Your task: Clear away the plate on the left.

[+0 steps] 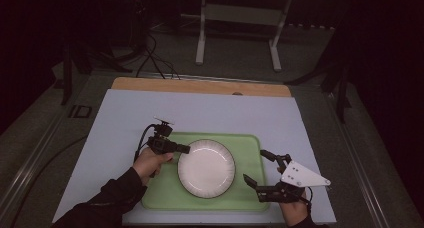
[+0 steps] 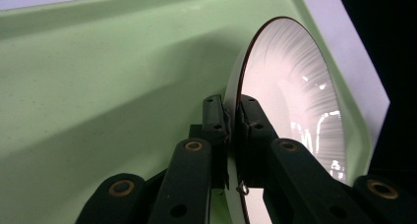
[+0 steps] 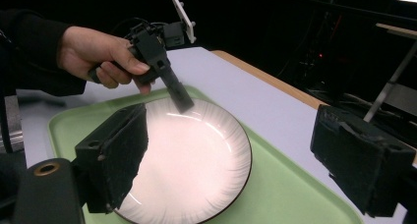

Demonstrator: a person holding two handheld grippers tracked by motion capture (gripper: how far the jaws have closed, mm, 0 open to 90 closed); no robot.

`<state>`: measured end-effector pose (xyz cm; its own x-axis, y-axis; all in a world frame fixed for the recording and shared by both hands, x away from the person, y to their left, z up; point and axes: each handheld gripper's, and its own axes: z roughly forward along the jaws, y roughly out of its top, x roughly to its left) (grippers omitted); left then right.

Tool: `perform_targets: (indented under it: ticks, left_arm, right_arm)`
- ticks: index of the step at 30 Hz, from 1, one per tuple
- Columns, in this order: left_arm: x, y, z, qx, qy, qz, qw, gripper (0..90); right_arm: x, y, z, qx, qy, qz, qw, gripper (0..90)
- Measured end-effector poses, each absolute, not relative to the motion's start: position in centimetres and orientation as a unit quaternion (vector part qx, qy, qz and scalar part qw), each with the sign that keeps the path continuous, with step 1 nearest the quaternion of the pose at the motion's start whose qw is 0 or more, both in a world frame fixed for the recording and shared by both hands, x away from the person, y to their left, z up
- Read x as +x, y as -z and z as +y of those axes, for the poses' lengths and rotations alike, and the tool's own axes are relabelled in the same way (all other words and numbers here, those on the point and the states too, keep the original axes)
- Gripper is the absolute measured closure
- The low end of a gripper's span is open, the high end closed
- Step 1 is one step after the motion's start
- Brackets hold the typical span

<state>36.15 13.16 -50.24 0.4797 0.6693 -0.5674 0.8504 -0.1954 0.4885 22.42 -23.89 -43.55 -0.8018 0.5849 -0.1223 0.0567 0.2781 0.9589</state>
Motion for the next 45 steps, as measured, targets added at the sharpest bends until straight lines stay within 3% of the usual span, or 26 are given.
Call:
perform_targets:
  ticks: [21, 32, 37, 43, 45]
  left_arm:
    - [36.7, 52.2, 13.2, 0.770, 0.100, 0.500, 0.383, 84.6]
    - [36.1, 49.7, 14.1, 0.788, 0.039, 0.471, 0.395, 69.9]
    - [34.8, 47.1, 14.2, 0.798, -0.005, 0.435, 0.416, 56.2]
    - [33.9, 44.9, 14.3, 0.799, -0.026, 0.422, 0.428, 43.5]
    - [33.7, 44.5, 14.4, 0.803, -0.022, 0.411, 0.431, 35.4]
  right_arm:
    - [22.7, 43.7, -23.9, 0.214, -0.563, 0.765, 0.226, 14.0]
    - [22.8, 43.9, -24.0, 0.216, -0.562, 0.767, 0.222, 14.0]
    - [22.9, 43.9, -23.9, 0.216, -0.560, 0.769, 0.221, 14.0]
    - [22.8, 43.9, -23.9, 0.216, -0.560, 0.768, 0.223, 14.0]
    - [22.8, 43.9, -23.9, 0.217, -0.559, 0.768, 0.223, 14.0]
